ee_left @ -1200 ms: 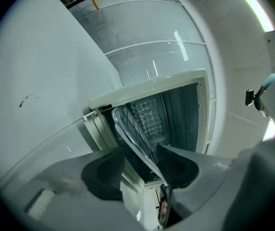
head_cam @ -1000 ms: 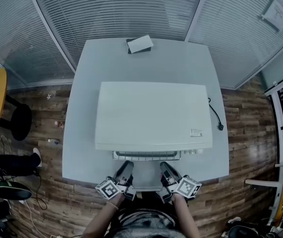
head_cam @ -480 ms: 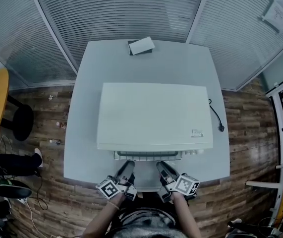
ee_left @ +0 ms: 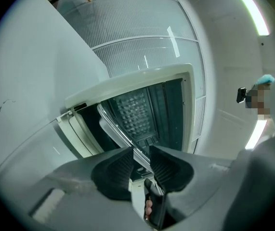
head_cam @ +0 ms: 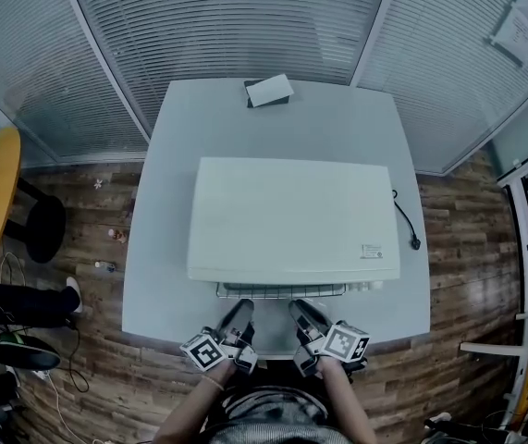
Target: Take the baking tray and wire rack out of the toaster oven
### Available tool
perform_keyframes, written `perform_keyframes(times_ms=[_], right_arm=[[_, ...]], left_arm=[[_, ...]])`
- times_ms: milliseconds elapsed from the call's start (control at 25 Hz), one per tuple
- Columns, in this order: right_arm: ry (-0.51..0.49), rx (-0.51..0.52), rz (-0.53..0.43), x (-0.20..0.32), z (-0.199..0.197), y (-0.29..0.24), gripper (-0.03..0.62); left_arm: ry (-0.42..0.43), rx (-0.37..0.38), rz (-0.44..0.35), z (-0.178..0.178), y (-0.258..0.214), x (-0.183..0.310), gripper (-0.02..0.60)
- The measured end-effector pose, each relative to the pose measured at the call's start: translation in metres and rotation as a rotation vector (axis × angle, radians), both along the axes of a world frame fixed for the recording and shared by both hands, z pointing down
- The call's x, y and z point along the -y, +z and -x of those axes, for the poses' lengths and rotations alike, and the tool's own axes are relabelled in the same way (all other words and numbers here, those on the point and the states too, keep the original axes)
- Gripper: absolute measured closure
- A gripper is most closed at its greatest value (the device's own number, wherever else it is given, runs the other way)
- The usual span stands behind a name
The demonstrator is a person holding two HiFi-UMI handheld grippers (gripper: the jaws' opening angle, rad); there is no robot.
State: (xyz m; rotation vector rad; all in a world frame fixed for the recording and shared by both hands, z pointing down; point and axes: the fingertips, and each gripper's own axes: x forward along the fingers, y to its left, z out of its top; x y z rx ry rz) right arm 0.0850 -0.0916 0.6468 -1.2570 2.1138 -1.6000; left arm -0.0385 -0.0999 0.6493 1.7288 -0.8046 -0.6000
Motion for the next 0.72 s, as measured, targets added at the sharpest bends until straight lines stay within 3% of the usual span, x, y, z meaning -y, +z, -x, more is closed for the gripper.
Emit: perform_keyframes(times_ms=[200,520,720], right_arm=[[0.020,-0.006,-0.013,0.008,-0.001,-0.003,0.464],[0.084,-0.139,-0.044,0.017,-0.012,-0.004,0.458],[0.114,-0.051,-0.058,0.020,-0.014,-0.011,0.448]], left_arm=[[0.008,-0.001,-0.007,0.000,-0.001,0.000,0.468],[0.028,0.008,-0.025,0.002,-0.008,0.000,0.477],[0.015,0.009,-0.036,0.005,-0.010,0.006,0.477]])
